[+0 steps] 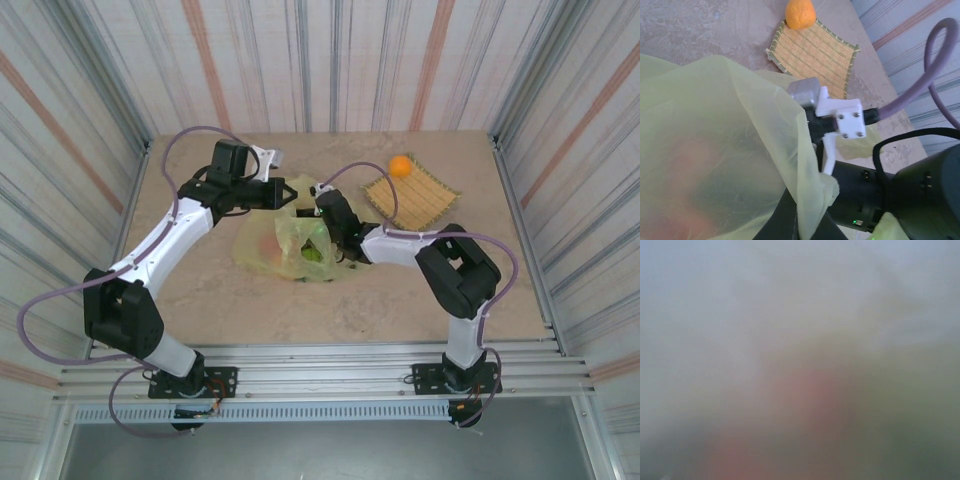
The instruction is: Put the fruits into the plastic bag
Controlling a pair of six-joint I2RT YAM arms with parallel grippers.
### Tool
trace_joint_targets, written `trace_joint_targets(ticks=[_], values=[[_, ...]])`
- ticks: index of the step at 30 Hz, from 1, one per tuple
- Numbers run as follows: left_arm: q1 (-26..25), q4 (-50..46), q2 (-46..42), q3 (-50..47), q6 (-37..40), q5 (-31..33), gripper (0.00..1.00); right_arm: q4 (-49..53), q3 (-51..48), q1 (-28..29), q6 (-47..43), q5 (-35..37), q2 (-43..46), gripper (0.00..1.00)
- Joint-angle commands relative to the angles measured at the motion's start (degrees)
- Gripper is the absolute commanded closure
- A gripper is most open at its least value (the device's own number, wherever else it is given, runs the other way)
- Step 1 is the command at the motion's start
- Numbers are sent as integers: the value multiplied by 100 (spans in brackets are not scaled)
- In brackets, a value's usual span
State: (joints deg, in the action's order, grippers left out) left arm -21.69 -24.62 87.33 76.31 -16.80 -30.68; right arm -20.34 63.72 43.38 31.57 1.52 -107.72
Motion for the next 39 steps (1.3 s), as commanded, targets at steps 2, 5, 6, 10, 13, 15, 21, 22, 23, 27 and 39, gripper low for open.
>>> trace_joint_targets(ticks=[2, 5, 6, 10, 13, 15, 21, 22, 23, 27, 39], values=[[60, -34, -36, -38, -8, -98, 100, 56, -206, -53, -147, 86, 422, 7], [53, -43, -39, -29, -8, -90, 100, 69, -340, -81, -185, 147, 600, 7], [60, -43, -33, -29, -8, -94, 100, 98, -394, -84, -209, 163, 672, 7], [78, -44, -56, -37, 1, -59, 100, 362, -555, -148, -318, 288, 967, 8], [104, -51, -89, -38, 1, -20, 100, 742, -654, -212, -396, 469, 1236, 8], [129, -49, -108, -47, 1, 11, 100, 972, -760, -262, -453, 587, 1432, 8], [183, -34, -118, -68, -25, 85, 100, 1653, -1127, -390, -596, 797, 2198, 9], [191, -34, -120, -71, -33, 97, 100, 1787, -1181, -416, -642, 806, 2331, 9], [192, -34, -126, -73, -36, 104, 100, 1911, -1218, -447, -680, 806, 2459, 9], [170, 125, -179, -29, -166, 19, 100, 2238, -1475, -590, -894, 669, 3188, 9], [-32, 167, 371, 899, -781, 281, 100, 2202, -1825, -1419, -1137, -1162, 4912, 13]])
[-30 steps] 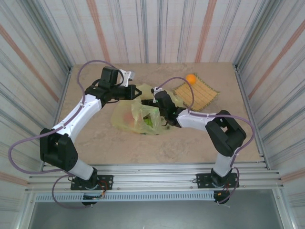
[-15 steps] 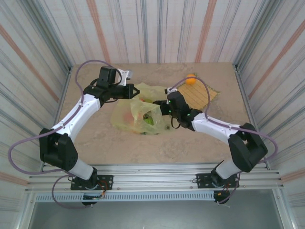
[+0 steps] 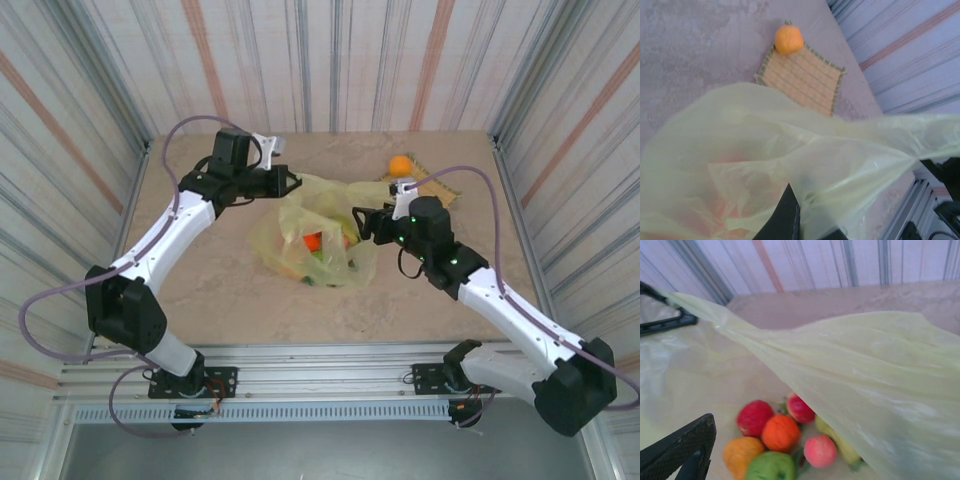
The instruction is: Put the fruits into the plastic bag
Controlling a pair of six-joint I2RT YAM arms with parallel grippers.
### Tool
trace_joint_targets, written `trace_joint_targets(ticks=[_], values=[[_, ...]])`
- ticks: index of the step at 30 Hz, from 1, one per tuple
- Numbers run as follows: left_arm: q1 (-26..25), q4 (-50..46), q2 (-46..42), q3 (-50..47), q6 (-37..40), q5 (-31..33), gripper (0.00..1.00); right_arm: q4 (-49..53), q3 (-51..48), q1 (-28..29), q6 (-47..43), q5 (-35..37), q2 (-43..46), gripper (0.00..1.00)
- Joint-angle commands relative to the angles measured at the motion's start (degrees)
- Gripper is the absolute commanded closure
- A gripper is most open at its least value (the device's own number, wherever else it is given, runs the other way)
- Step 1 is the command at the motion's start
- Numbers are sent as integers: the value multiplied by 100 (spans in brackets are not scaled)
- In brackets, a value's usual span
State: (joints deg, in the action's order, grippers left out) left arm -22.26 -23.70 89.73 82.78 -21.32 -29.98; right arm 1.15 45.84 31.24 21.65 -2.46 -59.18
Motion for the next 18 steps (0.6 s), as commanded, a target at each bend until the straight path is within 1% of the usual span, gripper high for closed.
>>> trace_joint_targets(ticks=[1, 7, 12, 15, 18], values=[[20, 120, 155, 299, -385, 241, 100, 39, -26, -247, -120, -896, 20, 13], [91, 112, 249, 465, -459, 561, 100, -187, 102, -268, 245, -1559, -628, 15], [414, -70, 84, 502, -395, 564, 100, -317, 487, -252, 683, -1935, -1402, 15], [603, -176, -71, 519, -275, 613, 100, -587, 811, -209, 887, -2422, -1890, 15], [742, -280, -185, 532, -158, 667, 100, -737, 1155, -154, 871, -2786, -2254, 14]])
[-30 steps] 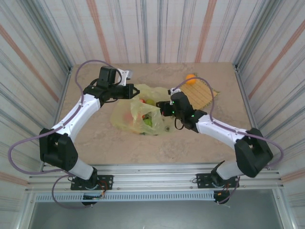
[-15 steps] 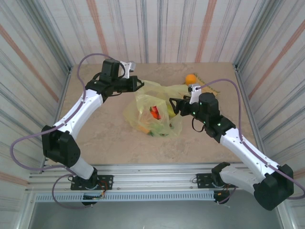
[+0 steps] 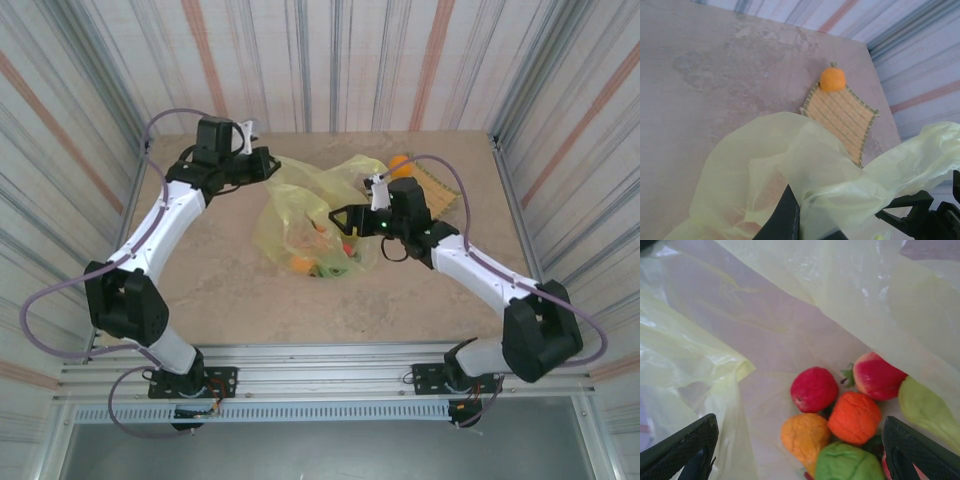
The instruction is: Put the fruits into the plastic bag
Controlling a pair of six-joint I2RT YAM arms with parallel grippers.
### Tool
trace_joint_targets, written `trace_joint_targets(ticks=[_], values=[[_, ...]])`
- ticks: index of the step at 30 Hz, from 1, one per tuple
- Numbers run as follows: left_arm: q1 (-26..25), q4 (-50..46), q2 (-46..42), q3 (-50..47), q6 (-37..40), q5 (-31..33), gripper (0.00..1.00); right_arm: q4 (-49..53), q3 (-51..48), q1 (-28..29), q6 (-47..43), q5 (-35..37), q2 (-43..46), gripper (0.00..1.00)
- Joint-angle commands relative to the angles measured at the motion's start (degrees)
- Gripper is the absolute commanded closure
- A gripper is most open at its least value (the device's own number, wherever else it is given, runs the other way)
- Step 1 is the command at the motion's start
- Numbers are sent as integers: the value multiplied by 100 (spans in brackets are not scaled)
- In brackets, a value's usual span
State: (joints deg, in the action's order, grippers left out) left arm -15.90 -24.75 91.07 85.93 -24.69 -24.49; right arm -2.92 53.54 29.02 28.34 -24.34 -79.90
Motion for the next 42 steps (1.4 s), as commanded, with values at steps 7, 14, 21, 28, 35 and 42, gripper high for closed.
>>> trace_joint_targets(ticks=[7, 14, 21, 28, 35, 42], values=[[206, -214, -631, -4, 450, 382, 100, -162, 644, 69, -206, -1823, -404, 12], [74, 18, -545, -357, 412, 39, 100, 1483, 638, -101, -1282, -2471, -53, 7], [-38, 319, -453, -668, 346, -114, 100, 2721, 629, -111, -1919, -2789, -16, 6], [-213, 164, -220, -638, 419, -203, 100, 3073, 869, 216, -2088, -2718, -482, 5], [-205, 164, -273, -689, 499, -75, 100, 3369, 1007, 419, -2410, -2584, -346, 7], [-109, 173, -325, -697, 474, -121, 100, 3864, 948, -261, -2489, -2202, 790, 7]])
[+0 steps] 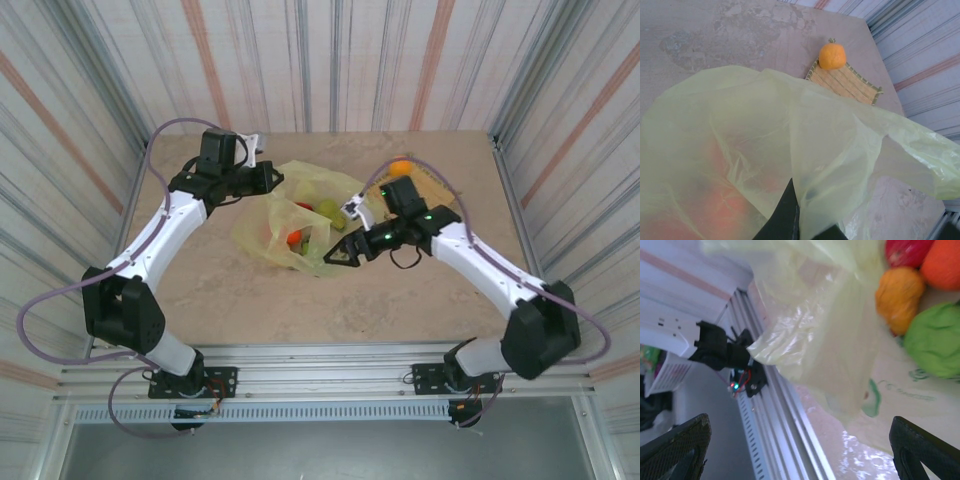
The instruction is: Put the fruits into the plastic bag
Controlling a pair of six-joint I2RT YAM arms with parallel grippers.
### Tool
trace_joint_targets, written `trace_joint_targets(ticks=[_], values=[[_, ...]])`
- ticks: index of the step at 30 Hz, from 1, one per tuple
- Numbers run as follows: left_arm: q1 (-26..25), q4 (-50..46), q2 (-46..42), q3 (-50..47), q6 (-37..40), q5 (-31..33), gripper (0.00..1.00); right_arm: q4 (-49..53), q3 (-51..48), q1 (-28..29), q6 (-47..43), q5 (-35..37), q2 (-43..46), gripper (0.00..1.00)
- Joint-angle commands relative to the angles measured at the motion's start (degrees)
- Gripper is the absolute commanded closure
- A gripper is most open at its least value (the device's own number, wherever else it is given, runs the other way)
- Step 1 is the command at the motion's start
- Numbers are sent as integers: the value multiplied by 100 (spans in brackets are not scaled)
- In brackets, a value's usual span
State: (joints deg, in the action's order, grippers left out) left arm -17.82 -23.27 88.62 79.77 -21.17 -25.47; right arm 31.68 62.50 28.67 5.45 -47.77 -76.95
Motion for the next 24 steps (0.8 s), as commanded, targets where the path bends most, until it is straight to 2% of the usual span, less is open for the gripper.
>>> trace_joint_targets(ticks=[1, 5, 8, 10, 11, 15, 17, 21, 24], values=[[99, 32, -107, -87, 130, -19, 100, 451, 68, -341, -215, 128, 686, 7], [160, 24, -172, -103, 145, 10, 100, 289, 270, -748, -28, 167, 1274, 7], [211, 19, -243, -126, 157, 34, 100, -308, 427, -1277, 573, 440, 1479, 7], [251, 28, -307, -151, 157, 38, 100, -835, 447, -1707, 1142, 982, 1438, 6], [255, 46, -334, -163, 152, 41, 100, -998, 483, -1898, 1415, 1526, 1335, 6], [258, 33, -372, -173, 145, -5, 100, -1167, 789, -2300, 1896, 3542, 464, 5], [253, 40, -380, -183, 143, -30, 100, -1343, 969, -2362, 1924, 4104, -118, 4], [255, 46, -371, -195, 122, -80, 100, -1401, 1702, -2382, 1615, 4832, -1455, 1], [256, 59, -389, -198, 115, -102, 100, -1289, 2285, -2369, 1369, 5117, -2380, 0]])
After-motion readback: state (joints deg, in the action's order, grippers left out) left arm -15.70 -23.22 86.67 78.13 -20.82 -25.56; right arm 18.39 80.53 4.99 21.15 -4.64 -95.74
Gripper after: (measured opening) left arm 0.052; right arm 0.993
